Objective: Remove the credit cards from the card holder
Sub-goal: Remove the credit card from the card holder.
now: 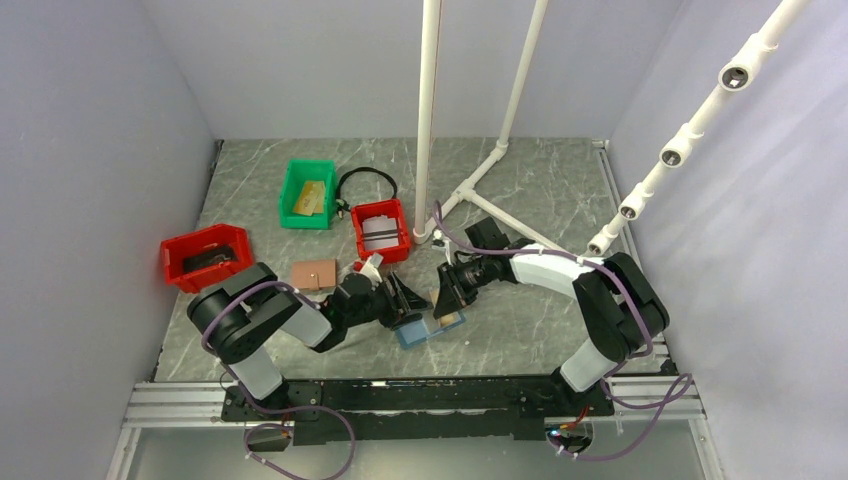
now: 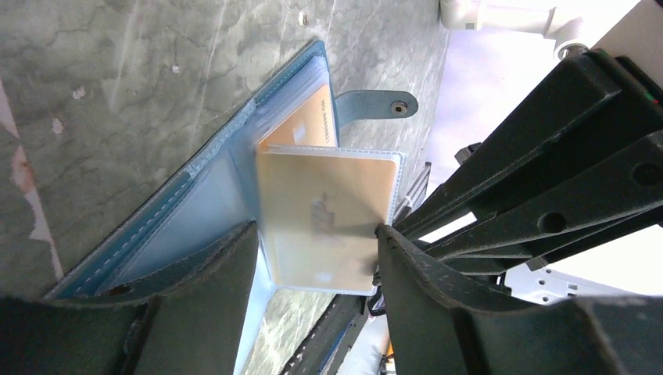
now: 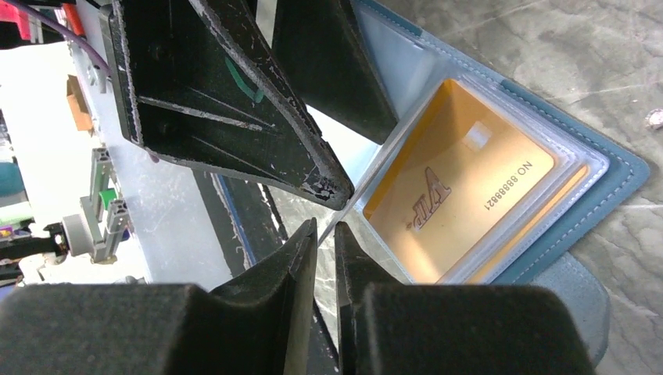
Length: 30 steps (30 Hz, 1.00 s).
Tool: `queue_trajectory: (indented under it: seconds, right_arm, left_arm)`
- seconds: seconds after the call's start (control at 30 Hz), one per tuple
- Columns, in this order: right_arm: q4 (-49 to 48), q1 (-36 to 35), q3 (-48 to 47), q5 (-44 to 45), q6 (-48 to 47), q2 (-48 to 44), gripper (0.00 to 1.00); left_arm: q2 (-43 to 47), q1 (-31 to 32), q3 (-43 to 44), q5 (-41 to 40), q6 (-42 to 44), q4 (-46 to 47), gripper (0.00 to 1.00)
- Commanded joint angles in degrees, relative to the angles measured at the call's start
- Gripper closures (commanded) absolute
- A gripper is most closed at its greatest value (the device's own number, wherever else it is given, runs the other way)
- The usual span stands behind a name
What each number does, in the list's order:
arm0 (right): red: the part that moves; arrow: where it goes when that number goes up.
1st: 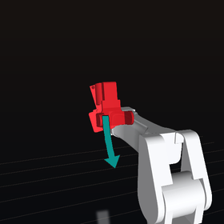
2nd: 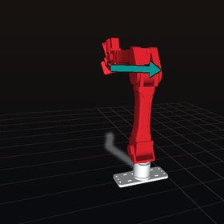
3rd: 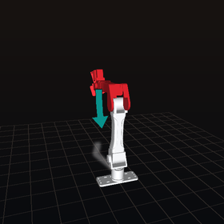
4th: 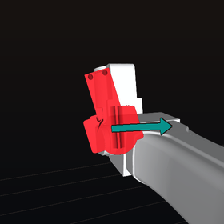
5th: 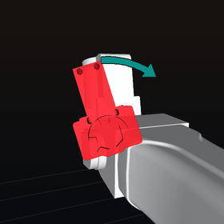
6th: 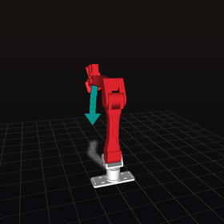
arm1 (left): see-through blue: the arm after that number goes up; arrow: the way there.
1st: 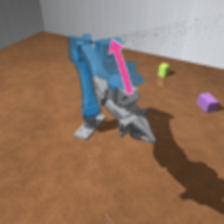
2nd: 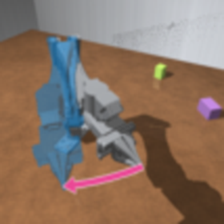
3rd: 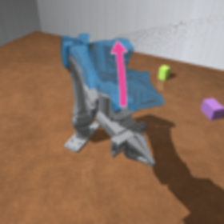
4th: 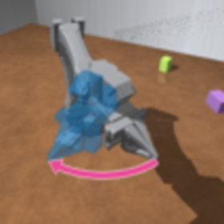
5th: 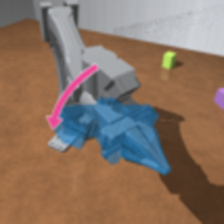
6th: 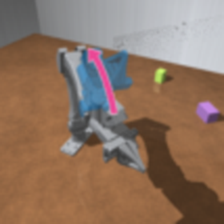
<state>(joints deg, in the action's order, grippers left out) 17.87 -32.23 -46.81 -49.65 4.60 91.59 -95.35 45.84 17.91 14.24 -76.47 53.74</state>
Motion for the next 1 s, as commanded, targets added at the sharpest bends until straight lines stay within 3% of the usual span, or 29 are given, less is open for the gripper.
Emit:
queue_trajectory:
  seconds: [0.0,0.3,0.6,0.77,0.97]
  right_arm:
    - [-1.9,-0.6,-1.3,-2.7,0.3,-1.8,0.83]
    - [-1.5,-2.3,-1.7,-2.0,-0.4,-2.0,0.78]
    - [-2.1,-2.9,-1.9,-3.8,-0.4,-2.6,0.69]
    - [-1.5,-3.2,-2.2,-4.2,-1.1,-2.2,0.66]
    - [-0.2,-3.2,-2.9,-1.5,-2.3,-1.0,0.65]
  left_arm:
    - [0.9,-0.2,-0.9,-2.0,-1.5,4.7,0.35]
    - [4.1,-0.2,0.1,-2.2,0.1,-1.0,0.29]
    - [3.3,-0.1,1.9,-1.8,0.1,-9.3,0.3]
    - [7.0,-0.1,1.1,-4.0,1.0,-14.3,0.36]
    - [13.7,-0.2,1.7,-5.9,3.0,-28.2,0.41]
